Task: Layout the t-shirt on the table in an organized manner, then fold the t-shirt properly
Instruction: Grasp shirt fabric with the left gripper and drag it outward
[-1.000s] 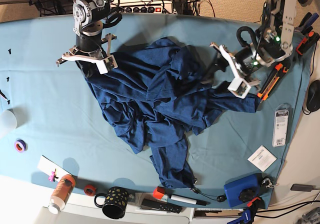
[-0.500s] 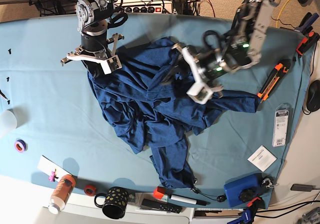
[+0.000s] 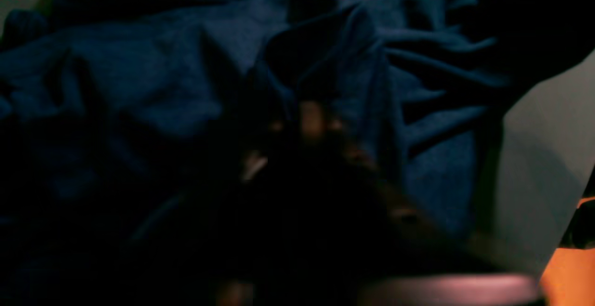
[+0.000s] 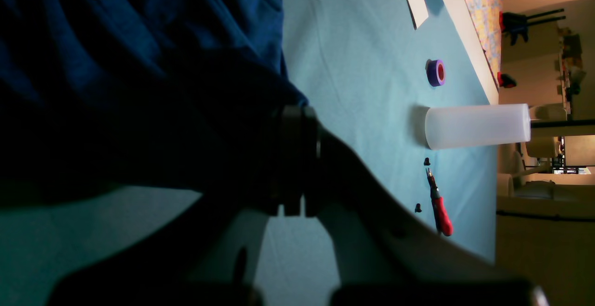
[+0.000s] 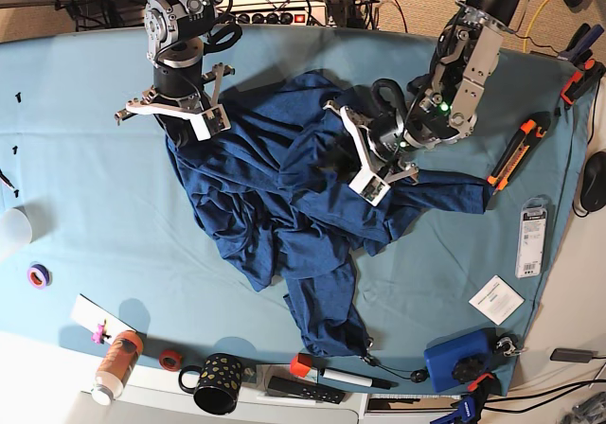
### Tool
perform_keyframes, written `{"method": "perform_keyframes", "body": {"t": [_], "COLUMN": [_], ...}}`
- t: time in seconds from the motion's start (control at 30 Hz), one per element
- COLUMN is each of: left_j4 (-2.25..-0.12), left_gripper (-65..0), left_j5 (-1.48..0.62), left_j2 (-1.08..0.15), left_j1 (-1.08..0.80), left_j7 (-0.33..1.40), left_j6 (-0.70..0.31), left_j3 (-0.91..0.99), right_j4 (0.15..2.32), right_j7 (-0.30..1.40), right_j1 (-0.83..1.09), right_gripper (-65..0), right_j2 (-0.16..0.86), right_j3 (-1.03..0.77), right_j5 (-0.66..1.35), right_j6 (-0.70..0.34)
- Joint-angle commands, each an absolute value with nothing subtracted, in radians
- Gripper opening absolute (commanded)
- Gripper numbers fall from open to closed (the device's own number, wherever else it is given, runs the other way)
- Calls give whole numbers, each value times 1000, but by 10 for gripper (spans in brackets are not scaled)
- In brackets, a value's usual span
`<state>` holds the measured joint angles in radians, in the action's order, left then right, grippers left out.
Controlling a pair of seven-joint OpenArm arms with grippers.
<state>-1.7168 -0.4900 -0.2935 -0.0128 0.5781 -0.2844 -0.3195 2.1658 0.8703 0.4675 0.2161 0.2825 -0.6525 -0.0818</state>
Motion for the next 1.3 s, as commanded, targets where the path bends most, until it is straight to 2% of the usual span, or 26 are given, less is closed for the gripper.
{"method": "perform_keyframes", "body": {"t": [0.0, 0.2, 0.3, 0.5, 0.6, 0.87, 1.13, 1.27], "left_j4": [-1747, -1845, -1895, -1923, -1923, -1923, -1923, -1923], "left_gripper": [-650, -650, -650, -650, -650, -650, -650, -650], "left_j5": [-506, -545, -630, -767, -841, -1153, -1484, -1484], "left_j2": [-294, -303, -332, -397, -415, -416, -416, -416], "left_j1": [2, -19, -44, -154, -234, -388, -468, -505], "left_j7": [554, 585, 626, 693, 720, 911, 1181, 1268], "left_j6": [-289, -321, -360, -371, -437, -574, -650, -656], "left_j3": [-307, -123, 15, 246, 354, 600, 828, 898], "right_j4": [2186, 2186, 2186, 2186, 2186, 2186, 2186, 2186], "right_j7": [848, 838, 838, 838, 838, 849, 948, 1016], "right_j1": [463, 456, 438, 398, 387, 382, 382, 388], "right_gripper": [-650, -650, -650, -650, -650, -650, -650, -650], "right_j2": [221, 221, 221, 221, 221, 221, 222, 222], "right_j3": [279, 279, 279, 279, 279, 279, 279, 279], "right_j5": [-666, -666, -666, -665, -665, -673, -742, -741], "right_j6": [-71, -71, -71, -71, -71, -71, -70, -70]}}
